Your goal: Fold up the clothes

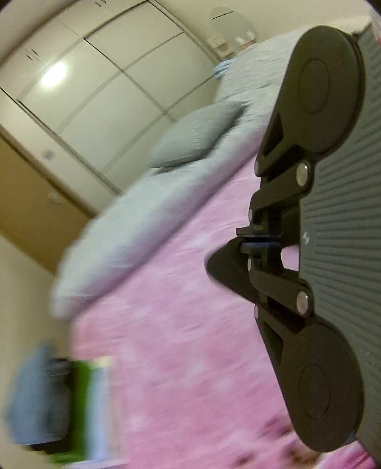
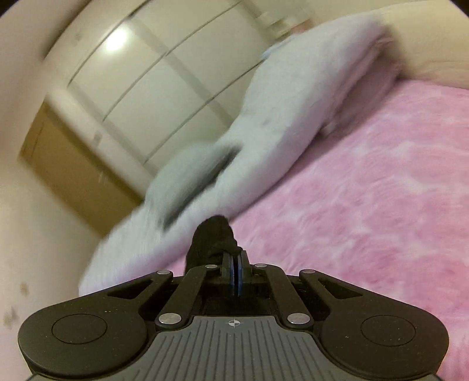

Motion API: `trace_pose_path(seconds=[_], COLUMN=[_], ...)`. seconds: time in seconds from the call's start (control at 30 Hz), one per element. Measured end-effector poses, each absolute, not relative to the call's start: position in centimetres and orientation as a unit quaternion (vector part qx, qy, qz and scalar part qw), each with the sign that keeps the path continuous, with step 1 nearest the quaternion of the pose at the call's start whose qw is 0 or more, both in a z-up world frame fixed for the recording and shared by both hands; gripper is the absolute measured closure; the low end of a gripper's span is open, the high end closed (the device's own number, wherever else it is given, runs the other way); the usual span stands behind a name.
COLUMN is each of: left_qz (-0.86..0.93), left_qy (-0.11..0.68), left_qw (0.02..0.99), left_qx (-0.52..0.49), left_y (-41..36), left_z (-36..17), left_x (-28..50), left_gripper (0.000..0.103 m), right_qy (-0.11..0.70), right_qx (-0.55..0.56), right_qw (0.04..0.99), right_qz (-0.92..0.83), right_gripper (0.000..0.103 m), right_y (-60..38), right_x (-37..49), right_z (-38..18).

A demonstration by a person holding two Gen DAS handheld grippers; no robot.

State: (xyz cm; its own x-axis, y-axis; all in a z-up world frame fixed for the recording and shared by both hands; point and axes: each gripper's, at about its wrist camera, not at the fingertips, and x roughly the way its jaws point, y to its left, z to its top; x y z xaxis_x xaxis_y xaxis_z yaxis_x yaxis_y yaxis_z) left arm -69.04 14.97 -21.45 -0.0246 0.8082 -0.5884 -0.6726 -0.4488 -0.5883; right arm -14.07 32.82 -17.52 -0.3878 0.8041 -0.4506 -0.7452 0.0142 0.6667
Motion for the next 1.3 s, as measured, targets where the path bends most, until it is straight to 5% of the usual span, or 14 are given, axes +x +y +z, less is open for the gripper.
trace_pose_path(seconds=[0.2, 0.4, 1.13, 1.2, 1.27, 1.3], left_qz=[0.754, 0.752, 0.67, 0.672, 0.675, 0.676], left_qy=[-0.008, 0.032, 0.027, 0.025, 0.024, 0.023], left_qw=[0.421, 0.329, 0.436, 0.434, 0.432, 0.431], left_qx=[-0.505, -0.57, -0.601, -0.6, -0.598, -0.597], left_y=[9.8, 5.0, 6.6, 6.5, 6.5, 6.6], left_z=[-24.6, -30.4, -28.5, -28.5, -28.4, -28.4], left_x=[-73.5, -70.3, -58.8, -58.7, -58.6, -58.6], left_gripper=[0.088, 0.088, 0.087, 0.087, 0.087, 0.087], right_qy=[0.609, 0.725, 0.675, 0.685, 0.692, 0.695], right_qx=[0.007, -0.049, -0.03, -0.029, -0.027, -0.025], right_qw=[0.579, 0.555, 0.545, 0.541, 0.539, 0.533], right_qz=[0.541, 0.405, 0.497, 0.488, 0.48, 0.481], right_gripper=[0.1, 0.092, 0.096, 0.081, 0.031, 0.031], right_y=[27.4, 22.0, 25.7, 26.2, 26.6, 26.9], right_x=[-8.2, -6.7, -5.1, -4.8, -4.4, -4.3], right_z=[-24.9, -33.6, -34.7, -35.4, -36.0, -36.4])
